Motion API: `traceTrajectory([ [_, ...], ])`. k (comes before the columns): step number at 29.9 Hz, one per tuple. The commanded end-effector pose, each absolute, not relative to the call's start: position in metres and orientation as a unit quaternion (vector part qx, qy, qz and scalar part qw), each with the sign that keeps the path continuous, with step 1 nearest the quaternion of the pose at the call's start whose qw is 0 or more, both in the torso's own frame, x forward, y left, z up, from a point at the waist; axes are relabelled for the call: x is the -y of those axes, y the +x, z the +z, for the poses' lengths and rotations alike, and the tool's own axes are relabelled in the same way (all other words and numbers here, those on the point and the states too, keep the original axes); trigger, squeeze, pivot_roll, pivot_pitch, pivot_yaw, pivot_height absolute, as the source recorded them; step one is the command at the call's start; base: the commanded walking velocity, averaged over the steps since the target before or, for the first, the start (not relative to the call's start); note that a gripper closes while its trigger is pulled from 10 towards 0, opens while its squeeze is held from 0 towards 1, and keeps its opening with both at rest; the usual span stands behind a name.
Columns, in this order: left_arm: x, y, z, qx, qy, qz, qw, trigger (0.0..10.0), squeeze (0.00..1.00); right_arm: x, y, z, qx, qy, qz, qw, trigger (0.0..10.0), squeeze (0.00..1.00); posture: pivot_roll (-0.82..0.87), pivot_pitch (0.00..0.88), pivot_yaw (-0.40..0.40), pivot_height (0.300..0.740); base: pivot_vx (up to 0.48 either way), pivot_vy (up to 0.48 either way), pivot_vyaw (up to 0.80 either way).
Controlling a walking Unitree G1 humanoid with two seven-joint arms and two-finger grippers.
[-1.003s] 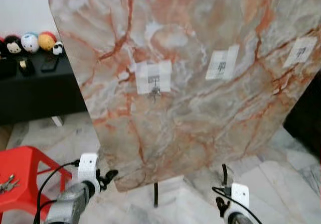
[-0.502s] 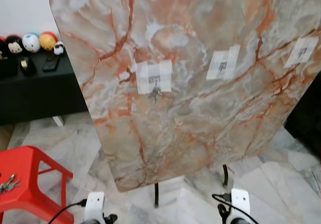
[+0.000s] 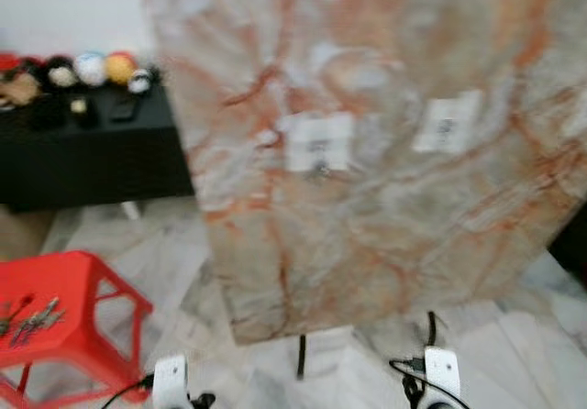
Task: Hang keys on a hook
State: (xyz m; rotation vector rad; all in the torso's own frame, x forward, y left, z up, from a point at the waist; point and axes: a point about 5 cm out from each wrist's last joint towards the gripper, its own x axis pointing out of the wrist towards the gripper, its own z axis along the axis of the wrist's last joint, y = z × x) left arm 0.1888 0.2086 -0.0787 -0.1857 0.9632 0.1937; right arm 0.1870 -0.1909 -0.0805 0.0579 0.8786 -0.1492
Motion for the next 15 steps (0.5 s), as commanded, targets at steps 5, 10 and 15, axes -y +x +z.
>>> traceTrajectory([
  [5, -0.2093, 0.1788, -0.0838, -0.479, -0.093, 0.104, 0.867, 10.0, 0.0, 0.1928, 0.1882, -0.0793, -0.418, 0.032, -0.073, 0.905, 10.0, 0.0, 0.06, 0.0, -0.057, 0.74, 0.0, 0.26, 0.08],
  [10, -0.2093, 0.1776, -0.0845, -0.479, -0.096, 0.108, 0.866, 10.0, 0.0, 0.1926, 0.1911, -0.0777, -0.412, 0.031, -0.073, 0.908, 10.0, 0.0, 0.06, 0.0, -0.062, 0.74, 0.0, 0.261, 0.0],
  [15, -0.2146, 0.1768, -0.0839, -0.478, -0.097, 0.118, 0.865, 10.0, 0.0, 0.1913, 0.1948, -0.0759, -0.407, 0.031, -0.071, 0.91, 10.0, 0.0, 0.07, 0.0, -0.066, 0.74, 0.0, 0.26, 0.0],
])
